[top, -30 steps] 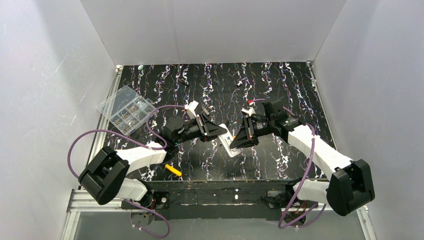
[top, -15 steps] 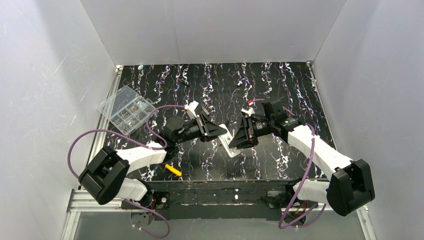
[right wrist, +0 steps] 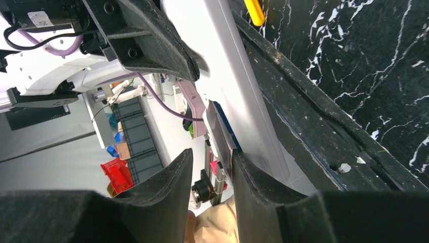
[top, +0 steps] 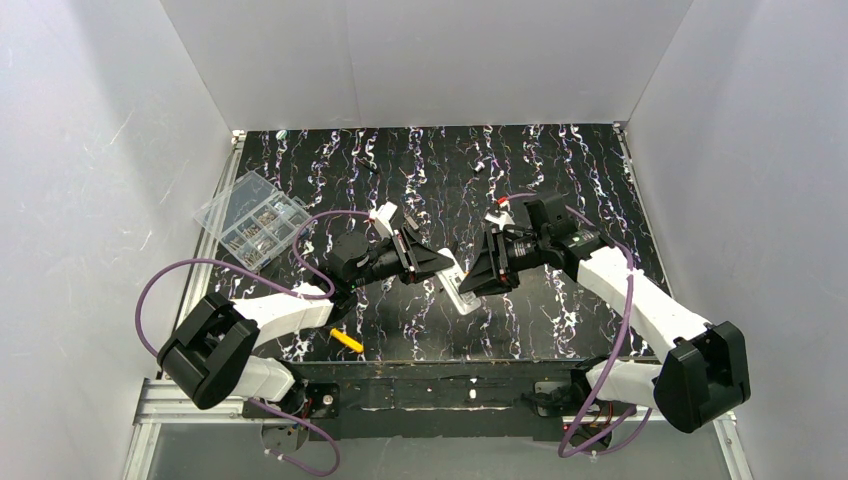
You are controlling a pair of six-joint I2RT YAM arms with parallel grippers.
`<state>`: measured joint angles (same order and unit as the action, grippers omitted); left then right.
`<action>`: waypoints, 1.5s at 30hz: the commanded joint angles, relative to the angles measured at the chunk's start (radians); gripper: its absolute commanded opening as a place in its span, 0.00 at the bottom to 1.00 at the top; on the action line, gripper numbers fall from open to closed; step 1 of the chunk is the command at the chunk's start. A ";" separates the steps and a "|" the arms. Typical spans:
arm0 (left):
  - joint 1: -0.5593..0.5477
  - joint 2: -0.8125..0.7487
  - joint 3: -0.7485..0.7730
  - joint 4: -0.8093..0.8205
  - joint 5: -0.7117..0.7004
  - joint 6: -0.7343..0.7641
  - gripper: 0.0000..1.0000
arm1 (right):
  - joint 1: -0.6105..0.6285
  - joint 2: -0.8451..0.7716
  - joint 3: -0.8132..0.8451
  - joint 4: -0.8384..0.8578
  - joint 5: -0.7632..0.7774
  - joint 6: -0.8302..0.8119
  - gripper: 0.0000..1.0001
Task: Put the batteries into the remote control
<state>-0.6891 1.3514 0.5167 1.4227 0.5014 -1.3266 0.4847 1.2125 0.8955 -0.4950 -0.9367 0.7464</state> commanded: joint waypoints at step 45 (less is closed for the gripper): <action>-0.004 -0.023 0.032 0.120 0.048 -0.032 0.00 | -0.031 -0.086 0.063 -0.058 0.089 -0.061 0.01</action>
<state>-0.6895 1.3533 0.5171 1.4414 0.5102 -1.3510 0.4656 1.1553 0.9775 -0.6453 -0.8078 0.6319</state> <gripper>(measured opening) 0.252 0.073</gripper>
